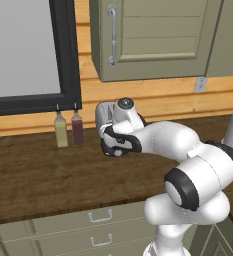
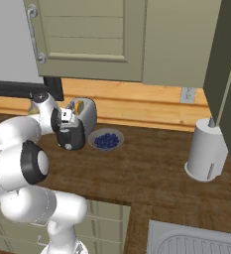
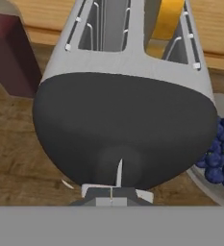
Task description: Start the toaster. Once the lever pops up, take the bread to the plate on the dining counter.
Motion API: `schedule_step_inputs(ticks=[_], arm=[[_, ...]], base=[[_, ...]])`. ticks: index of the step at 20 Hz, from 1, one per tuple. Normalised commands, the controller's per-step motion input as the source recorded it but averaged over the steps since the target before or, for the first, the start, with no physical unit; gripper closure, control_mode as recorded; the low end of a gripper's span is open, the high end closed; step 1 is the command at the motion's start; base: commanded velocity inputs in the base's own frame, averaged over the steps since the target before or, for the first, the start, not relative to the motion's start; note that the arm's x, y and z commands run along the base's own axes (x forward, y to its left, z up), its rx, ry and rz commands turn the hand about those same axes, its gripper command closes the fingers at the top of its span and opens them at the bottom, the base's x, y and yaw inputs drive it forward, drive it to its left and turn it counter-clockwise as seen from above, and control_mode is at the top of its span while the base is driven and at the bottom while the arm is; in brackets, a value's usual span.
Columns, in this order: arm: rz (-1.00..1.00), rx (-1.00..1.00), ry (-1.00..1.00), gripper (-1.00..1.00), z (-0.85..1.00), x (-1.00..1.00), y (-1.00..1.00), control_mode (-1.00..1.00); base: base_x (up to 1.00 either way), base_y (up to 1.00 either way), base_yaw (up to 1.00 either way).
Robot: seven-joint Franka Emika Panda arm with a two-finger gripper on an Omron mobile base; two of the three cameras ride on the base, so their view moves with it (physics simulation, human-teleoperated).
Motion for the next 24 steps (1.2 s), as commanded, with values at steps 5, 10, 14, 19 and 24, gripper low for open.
schedule_step_inputs(ticks=[5,10,14,19,24], arm=[[0.0,0.0,0.0,1.0,-0.28,0.0,0.0,-1.0],[0.0,0.0,0.0,1.0,-0.27,0.0,0.0,-1.0],[0.0,0.0,0.0,1.0,-0.36,0.0,0.0,-1.0],[0.0,0.0,0.0,1.0,-0.46,0.0,0.0,-1.0],[0.0,0.0,0.0,1.0,-0.43,0.0,0.0,-1.0]], base=[[0.0,0.0,0.0],[0.0,0.0,0.0],[0.0,0.0,0.0],[0.0,0.0,0.0],[0.0,0.0,0.0]])
